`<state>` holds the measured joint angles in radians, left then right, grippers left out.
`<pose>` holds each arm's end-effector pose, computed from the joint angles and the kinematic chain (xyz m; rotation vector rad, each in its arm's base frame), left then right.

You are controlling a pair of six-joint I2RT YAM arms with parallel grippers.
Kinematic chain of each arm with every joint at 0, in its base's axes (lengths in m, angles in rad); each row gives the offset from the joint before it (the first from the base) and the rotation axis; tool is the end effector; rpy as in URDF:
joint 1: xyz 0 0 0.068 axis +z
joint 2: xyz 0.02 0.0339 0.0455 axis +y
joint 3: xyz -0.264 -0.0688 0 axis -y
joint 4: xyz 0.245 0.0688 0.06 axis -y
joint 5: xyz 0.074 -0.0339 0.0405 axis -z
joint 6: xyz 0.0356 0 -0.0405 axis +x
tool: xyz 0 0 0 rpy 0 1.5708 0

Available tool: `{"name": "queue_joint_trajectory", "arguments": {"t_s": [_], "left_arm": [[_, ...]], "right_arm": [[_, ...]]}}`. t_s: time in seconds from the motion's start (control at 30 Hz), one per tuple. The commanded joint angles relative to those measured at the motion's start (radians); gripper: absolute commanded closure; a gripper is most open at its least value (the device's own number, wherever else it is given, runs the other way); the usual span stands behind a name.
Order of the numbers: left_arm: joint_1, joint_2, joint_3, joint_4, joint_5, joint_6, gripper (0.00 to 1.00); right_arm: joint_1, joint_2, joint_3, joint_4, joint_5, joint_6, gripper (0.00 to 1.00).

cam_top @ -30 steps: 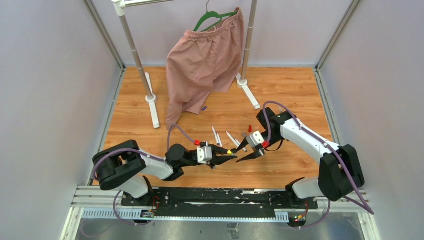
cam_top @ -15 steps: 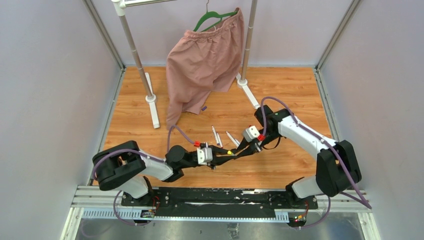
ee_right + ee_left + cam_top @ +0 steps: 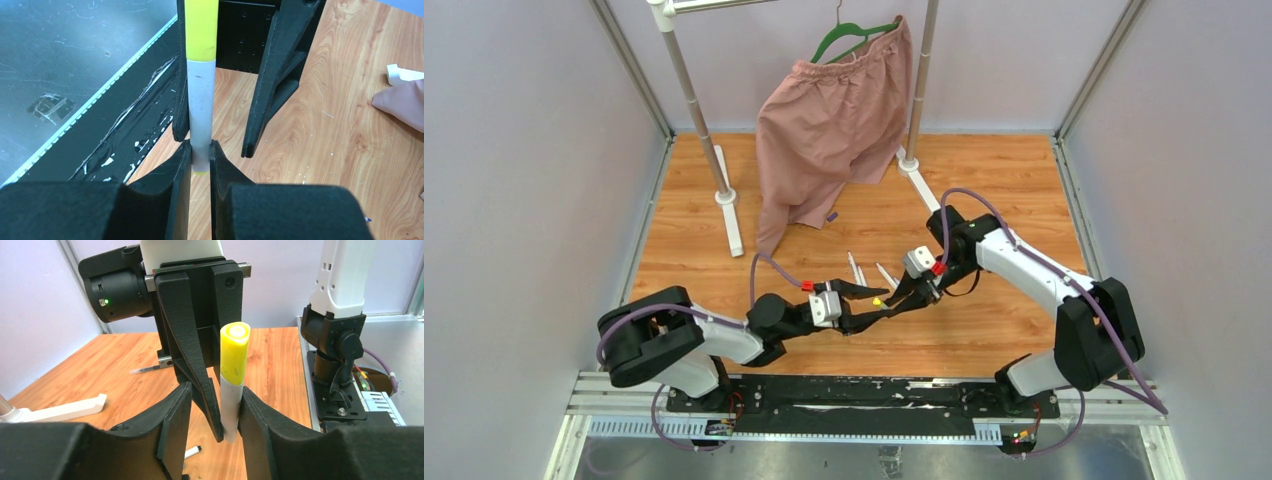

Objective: Insert the pens into the pen caps
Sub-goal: Place the pen at the center of the board.

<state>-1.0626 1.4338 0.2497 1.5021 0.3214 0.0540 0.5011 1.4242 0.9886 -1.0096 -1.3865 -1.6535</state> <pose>0.1042 -0.2102 0.2044 0.9444 0.9572 -1.0624 0.1928 0.1455 0.2458 -1.7682 0.8353 1.2936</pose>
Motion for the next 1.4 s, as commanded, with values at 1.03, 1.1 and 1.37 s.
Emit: {"name": "queue_joint_trajectory", "arguments": {"t_s": [1.03, 1.1, 1.37], "left_arm": [[0.003, -0.218, -0.195, 0.046, -0.458, 0.083, 0.18], [0.003, -0.217, -0.198, 0.046, -0.458, 0.082, 0.18], [0.003, -0.22, -0.201, 0.047, -0.454, 0.078, 0.18]], "right_arm": [[-0.369, 0.067, 0.092, 0.407, 0.878, 0.941, 1.0], [-0.405, 0.114, 0.114, 0.405, 0.958, 0.99, 1.0], [-0.491, 0.249, 0.16, 0.403, 1.127, 1.077, 0.96]]}}
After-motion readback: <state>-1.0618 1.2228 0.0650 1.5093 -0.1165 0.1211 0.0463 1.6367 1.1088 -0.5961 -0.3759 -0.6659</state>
